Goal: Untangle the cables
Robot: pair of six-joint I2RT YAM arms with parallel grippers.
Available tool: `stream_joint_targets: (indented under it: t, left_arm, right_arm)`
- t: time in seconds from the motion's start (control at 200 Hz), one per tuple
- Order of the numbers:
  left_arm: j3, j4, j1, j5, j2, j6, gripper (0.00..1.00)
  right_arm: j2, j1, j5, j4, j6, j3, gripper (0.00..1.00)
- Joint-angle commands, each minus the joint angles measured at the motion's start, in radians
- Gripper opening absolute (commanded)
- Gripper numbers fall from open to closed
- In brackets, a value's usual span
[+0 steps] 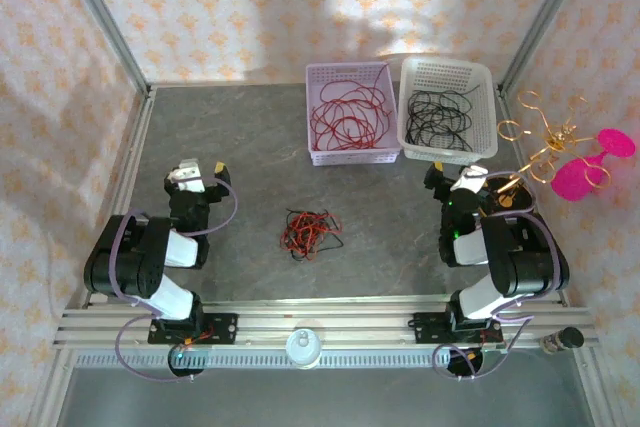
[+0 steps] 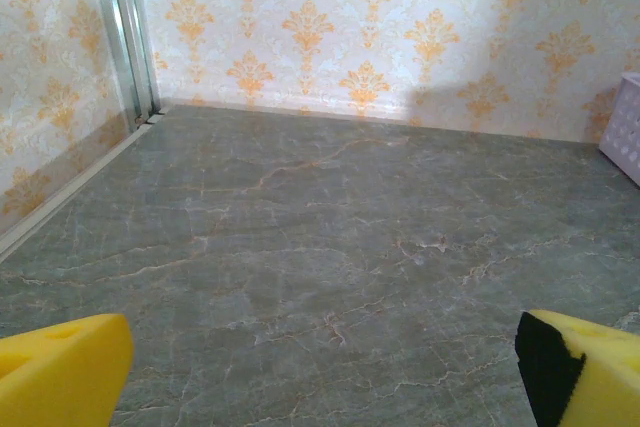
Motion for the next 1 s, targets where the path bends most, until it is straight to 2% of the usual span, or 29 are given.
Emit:
stream_joint_targets:
  t: [0.0,0.991]
  left_arm:
    - [0.017,0.007,-0.003,-0.008,-0.003,-0.020,0.99]
    - [0.020,0.001,-0.010,-0.017,-0.002,-0.015,0.99]
  right_arm:
    - [-0.008,-0.001,0.003,0.010,-0.012,0.011,1.00]
    - [-0.006,-0.002,0.003,0.008,-0.013,0.013,1.00]
